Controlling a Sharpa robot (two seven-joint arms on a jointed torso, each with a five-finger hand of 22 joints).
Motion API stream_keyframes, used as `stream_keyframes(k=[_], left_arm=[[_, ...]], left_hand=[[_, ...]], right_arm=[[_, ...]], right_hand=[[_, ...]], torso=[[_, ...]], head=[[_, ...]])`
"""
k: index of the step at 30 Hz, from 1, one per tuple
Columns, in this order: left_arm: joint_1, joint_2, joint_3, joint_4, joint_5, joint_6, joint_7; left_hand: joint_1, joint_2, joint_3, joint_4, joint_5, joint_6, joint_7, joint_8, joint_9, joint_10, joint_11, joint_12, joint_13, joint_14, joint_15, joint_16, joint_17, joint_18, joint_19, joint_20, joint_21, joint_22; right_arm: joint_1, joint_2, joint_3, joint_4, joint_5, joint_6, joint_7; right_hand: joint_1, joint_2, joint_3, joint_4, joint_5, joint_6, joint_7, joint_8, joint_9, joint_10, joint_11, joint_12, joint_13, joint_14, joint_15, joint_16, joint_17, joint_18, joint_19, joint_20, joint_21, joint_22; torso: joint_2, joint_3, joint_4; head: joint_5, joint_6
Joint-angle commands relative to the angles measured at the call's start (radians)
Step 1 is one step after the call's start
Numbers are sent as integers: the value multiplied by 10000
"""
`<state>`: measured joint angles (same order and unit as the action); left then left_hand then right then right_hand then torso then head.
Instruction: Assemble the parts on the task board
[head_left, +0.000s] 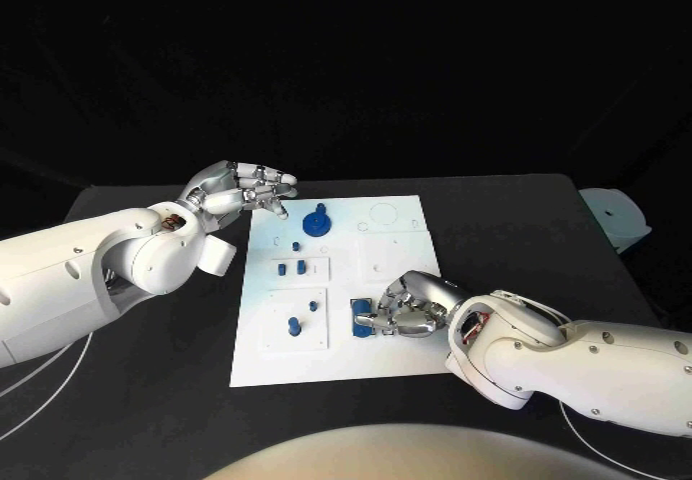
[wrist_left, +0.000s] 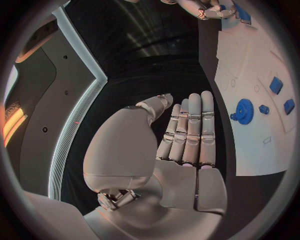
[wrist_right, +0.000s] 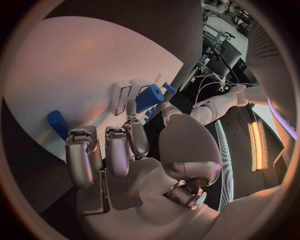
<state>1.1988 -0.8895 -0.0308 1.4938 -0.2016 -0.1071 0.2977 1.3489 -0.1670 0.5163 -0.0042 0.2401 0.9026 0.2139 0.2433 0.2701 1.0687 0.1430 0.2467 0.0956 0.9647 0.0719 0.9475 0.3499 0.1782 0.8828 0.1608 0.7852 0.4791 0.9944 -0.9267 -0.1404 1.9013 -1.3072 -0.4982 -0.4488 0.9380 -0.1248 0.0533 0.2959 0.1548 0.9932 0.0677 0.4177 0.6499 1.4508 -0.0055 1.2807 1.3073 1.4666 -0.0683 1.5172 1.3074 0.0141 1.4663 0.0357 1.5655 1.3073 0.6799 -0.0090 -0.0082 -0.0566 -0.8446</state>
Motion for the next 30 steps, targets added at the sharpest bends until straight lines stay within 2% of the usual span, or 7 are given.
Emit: stream_keyframes(k=[1, 2, 8, 10, 14, 24, 30], left_arm=[[5, 6, 6, 25, -12, 181, 49], [5, 5, 6, 26, -11, 189, 44], [5, -2, 6, 28, -10, 195, 34], [5, -11, 6, 27, -10, 188, 28], [5, -30, 5, 23, -9, 178, 17], [5, -15, 5, 41, -9, 180, -4], [4, -2, 5, 29, -9, 187, -4]], left_hand=[[72, -13, 15, -12, 56, -71, 24, -42, -13, -73, 5, 26, 13, -63, -5, 10, 3, 43, 33, 5, 20, 10], [72, -13, 15, -12, 56, -71, 24, -42, -13, -73, 5, 26, 13, -63, -5, 10, 3, 43, 33, 5, 20, 10], [72, -13, 15, -12, 56, -71, 24, -42, -13, -73, 5, 26, 13, -63, -5, 10, 3, 43, 33, 5, 20, 10], [72, -13, 15, -12, 56, -71, 24, -42, -13, -73, 5, 26, 13, -63, -5, 10, 3, 43, 33, 5, 20, 10], [72, -13, 15, -12, 56, -71, 24, -42, -13, -73, 5, 26, 13, -63, -5, 10, 3, 43, 33, 5, 20, 10], [72, -13, 15, -12, 56, -71, 24, -42, -13, -73, 5, 26, 13, -63, -5, 10, 3, 43, 33, 5, 20, 10], [53, 0, 15, 5, 59, -68, 24, -41, -13, -73, 6, 30, 15, -63, 0, 9, 1, 41, 27, 8, 17, 11]], right_arm=[[-10, -4, -3, 5, -254, 261, 21], [-10, -9, -3, 7, -279, 272, 26], [-10, -46, -2, 33, -322, 275, 177], [-10, -105, -2, 67, -268, 256, 427], [-10, -213, -1, 131, -235, 238, 720], [-10, -267, 1, 183, -433, 284, 802], [-2, -201, 3, 112, -501, 239, 604]], right_hand=[[-7, 114, -398, -6, -58, -101, -2, 18, 17, -59, -15, -70, 791, 795, -35, 28, 1394, -141, 1045, -11, 53, 2635], [34, 224, -668, -4, -76, -113, 3, 24, 17, -75, -8, -113, 775, 791, -30, 20, 1381, -141, 1045, -4, 53, 2635], [261, 444, -900, -17, 87, -117, 2, 39, 18, -68, -9, -117, 785, 795, -29, 26, 1400, -141, 1045, 1, 53, 2635], [669, 578, -985, -34, 447, -123, -1, 49, 15, -40, -12, -66, 827, 802, -31, 36, 1428, -141, 1045, 0, 53, 2635], [1384, 620, -1047, -61, 718, -108, -15, 62, 4, 13, -24, 39, 906, 820, -40, 72, 1509, -141, 1045, -6, 53, 2635], [2730, 793, -1071, -100, 589, 4, -74, 80, -52, 96, -82, 150, 995, 849, -87, 135, 1656, -141, 1045, -50, 53, 2635], [2758, 872, -1089, -45, 666, 31, -71, 75, -70, 105, -81, 160, 1005, 853, -87, 144, 1678, -141, 1045, -52, 53, 2635]], torso=[[-6, -8, 8], [0, -9, 5], [-1, -5, -1], [-2, 1, 2], [2, 9, -6], [-6, 6, -1], [2, 3, 23]], head=[[8, 2], [14, 4], [20, -2], [72, 1], [77, -5], [77, -25], [54, -47]])
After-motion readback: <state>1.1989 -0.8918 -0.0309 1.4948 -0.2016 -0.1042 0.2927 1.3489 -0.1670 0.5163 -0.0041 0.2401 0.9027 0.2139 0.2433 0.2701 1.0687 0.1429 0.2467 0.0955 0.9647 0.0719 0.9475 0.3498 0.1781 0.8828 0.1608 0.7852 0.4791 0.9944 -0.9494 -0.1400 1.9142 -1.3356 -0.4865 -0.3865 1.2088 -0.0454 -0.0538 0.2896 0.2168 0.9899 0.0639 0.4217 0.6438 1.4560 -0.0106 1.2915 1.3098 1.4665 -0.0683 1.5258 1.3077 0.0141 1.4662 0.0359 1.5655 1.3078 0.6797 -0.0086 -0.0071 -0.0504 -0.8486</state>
